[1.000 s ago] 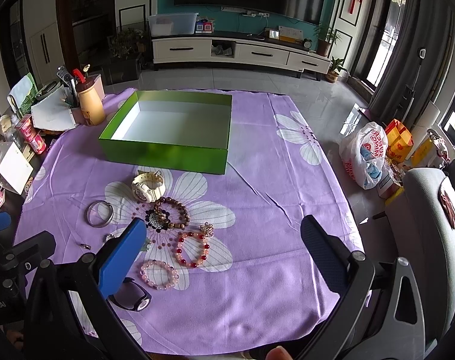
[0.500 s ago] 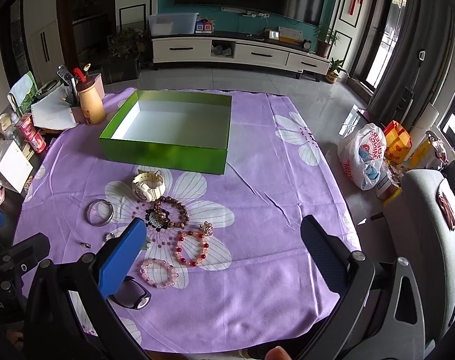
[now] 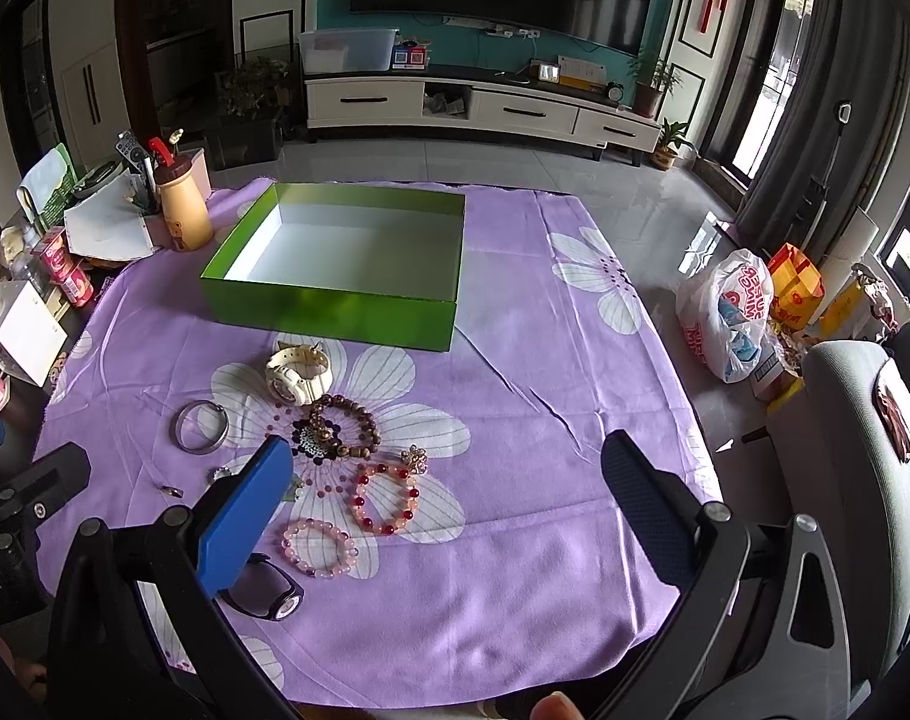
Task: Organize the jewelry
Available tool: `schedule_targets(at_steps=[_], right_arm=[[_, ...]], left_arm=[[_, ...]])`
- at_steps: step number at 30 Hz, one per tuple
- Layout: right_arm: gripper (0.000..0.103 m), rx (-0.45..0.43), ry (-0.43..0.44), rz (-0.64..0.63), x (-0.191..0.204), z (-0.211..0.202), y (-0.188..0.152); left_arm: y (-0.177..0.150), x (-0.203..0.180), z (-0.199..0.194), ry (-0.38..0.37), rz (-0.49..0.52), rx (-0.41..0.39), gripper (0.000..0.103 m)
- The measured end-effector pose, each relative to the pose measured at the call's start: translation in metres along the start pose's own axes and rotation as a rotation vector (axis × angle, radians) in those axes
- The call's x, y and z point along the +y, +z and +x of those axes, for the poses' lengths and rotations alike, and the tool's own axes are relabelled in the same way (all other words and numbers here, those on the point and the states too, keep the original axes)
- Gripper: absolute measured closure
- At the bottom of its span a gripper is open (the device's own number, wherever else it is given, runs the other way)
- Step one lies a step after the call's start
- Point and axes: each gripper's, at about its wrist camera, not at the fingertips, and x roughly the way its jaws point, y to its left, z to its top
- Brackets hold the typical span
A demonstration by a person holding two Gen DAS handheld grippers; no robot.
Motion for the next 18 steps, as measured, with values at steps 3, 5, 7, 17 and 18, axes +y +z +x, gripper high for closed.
schedule_targets(at_steps=[3,5,7,17,18], right_arm=[[0.001,0.003,-0.001,-0.006,0.0012,-0.0003,0.0007],[0.001,0.004,0.001,-0.008,0.0021,0.0004,0.0002],[0.001,0.006,-0.001,-0.009,0.0024,0.0005,0.0004],[0.001,0.012,-0.001,-0.009,0.0044,0.0051,-0.0036],[0.001,0.012,-0.002,-0.009,0.0044,0.0051,-0.0037]], left_arm=[[-0.0012,-0.0011,0.0043,0.004,0.016,0.030,0.002],[-0.0016,-0.0011,0.0054,-0.016,0.018,0.041,0.002],[-0.0023,-0.0022,0.0054,-0.005,0.023,0.045,0.002],[-0.0022,-0.0018,0.0068,0.001,0.017,0.052,0.002],[-0.0020,-0.0018,0.0070,0.001,0.017,0.052,0.002]])
